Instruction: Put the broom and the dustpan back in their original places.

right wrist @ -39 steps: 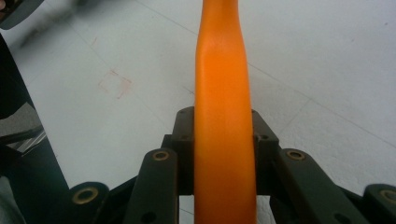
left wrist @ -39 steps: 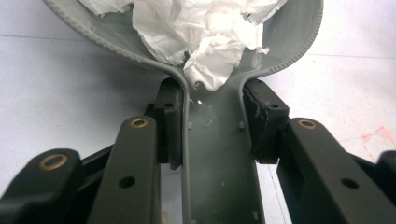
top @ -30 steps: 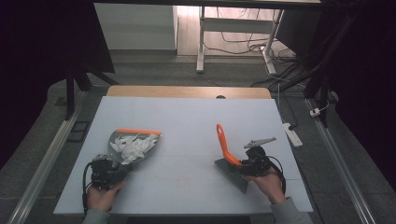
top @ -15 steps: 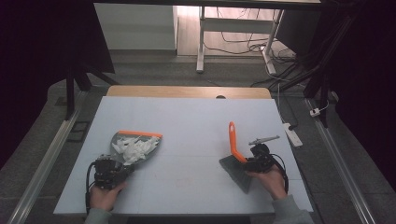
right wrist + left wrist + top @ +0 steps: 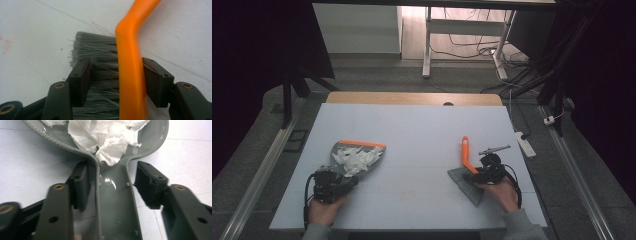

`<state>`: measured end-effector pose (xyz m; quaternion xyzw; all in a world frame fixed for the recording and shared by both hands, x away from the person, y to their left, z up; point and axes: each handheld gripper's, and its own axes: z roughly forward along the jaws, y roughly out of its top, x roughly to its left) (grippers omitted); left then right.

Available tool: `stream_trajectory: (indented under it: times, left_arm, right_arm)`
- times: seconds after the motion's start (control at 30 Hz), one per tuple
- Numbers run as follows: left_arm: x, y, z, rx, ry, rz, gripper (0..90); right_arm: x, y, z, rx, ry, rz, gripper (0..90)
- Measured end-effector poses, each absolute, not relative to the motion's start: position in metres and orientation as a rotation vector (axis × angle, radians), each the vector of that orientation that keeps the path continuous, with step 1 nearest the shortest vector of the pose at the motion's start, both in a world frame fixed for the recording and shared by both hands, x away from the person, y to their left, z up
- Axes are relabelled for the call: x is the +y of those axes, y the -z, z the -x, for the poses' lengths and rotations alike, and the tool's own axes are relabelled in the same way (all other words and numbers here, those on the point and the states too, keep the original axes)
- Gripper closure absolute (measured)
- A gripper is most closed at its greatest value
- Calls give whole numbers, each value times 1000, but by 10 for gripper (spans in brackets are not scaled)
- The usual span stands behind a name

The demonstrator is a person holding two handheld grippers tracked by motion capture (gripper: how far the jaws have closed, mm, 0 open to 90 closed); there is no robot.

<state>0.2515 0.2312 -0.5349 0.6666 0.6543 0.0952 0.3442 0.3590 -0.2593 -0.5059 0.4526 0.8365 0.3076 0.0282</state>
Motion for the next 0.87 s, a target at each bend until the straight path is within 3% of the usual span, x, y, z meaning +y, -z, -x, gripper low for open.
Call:
stream_trajectory:
  times: [0.1, 0.2, 0.43, 0.87]
  left_arm:
    - [232, 532, -249, 1687, -257, -1739, 353]
    - [234, 527, -244, 1659, -285, -1759, 315]
    - [239, 512, -232, 1527, -342, -1816, 302]
    - [239, 507, -233, 1307, -241, -1869, 318]
  right_arm:
    - [-260, 504, -358, 2521, -885, -1388, 377]
    - [-264, 500, -356, 2492, -923, -1396, 396]
    - [-264, 489, -342, 2517, -1008, -1238, 421]
    - [-259, 483, -316, 2583, -1153, -929, 451]
